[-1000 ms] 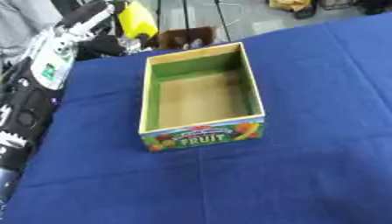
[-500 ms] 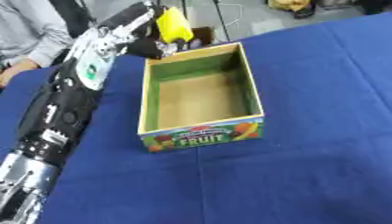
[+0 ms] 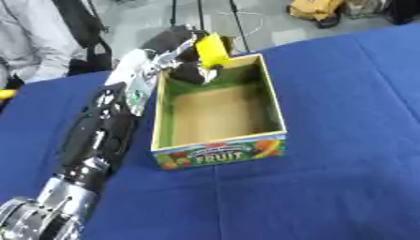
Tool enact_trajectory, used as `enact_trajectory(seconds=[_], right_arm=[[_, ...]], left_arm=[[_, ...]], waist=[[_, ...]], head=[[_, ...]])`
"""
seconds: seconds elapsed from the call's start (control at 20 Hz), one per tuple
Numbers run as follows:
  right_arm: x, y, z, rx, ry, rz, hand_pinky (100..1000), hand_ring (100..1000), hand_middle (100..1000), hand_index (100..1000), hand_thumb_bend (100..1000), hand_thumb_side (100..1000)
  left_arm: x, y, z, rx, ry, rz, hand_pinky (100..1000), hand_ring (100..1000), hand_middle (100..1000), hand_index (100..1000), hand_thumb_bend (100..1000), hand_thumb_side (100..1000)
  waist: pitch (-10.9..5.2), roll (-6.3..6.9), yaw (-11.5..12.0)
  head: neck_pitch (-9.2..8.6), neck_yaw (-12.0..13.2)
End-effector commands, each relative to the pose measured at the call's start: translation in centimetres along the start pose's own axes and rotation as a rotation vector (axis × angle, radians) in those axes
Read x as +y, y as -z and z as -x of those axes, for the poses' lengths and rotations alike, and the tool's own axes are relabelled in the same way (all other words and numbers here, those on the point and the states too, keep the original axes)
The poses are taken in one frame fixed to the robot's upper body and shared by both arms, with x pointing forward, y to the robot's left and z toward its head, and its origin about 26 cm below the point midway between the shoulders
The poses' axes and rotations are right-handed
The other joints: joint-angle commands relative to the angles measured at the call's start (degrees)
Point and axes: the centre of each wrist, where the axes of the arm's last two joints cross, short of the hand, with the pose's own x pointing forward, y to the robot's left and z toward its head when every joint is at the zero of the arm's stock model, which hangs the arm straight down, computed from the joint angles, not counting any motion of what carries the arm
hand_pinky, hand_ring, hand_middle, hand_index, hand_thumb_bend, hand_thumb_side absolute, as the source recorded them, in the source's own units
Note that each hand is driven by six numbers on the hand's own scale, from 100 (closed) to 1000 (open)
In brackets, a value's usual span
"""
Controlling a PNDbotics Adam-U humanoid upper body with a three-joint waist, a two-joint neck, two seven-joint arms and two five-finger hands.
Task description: Pick up objects on the table and place them in the box.
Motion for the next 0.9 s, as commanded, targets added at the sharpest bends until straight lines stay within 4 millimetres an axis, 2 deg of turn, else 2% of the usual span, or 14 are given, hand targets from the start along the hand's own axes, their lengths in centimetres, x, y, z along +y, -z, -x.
enact_trajectory(seconds=[0.05,0.4,0.6,0.8,0.9], right_arm=[[-0.2,0.4,-0.5,-0.019,0.001,0.007,690,918,512,698,179,574],[-0.2,0.3,-0.4,-0.017,-0.001,0.014,690,917,512,698,180,576],[-0.2,0.4,-0.5,-0.019,0.001,0.015,690,917,512,697,181,576],[-0.2,0.4,-0.5,-0.019,0.002,0.015,690,917,511,697,181,577],[-0.1,0.4,-0.5,-0.017,0.004,0.014,690,917,511,697,181,577]], left_arm=[[0.2,0.0,0.5,0.027,0.044,0.006,189,433,335,492,100,545],[-2.5,0.0,0.2,0.01,0.035,0.139,228,459,375,524,100,558],[-2.6,0.1,-0.3,-0.011,0.04,0.19,251,473,396,547,100,574],[-2.5,0.2,-0.8,-0.041,0.045,0.238,333,528,490,713,100,643],[-2.2,0.2,-1.0,-0.057,0.051,0.246,414,594,598,828,108,636]], waist=[[-1.35,-0.77,0.08],[-1.33,-0.97,0.12],[-1.25,-1.08,0.1],[-1.25,-1.15,0.09],[-1.32,-1.17,0.1]], head=[[-0.58,-0.05],[0.36,-2.57],[0.71,-2.65],[0.81,-2.57],[0.78,-2.51]])
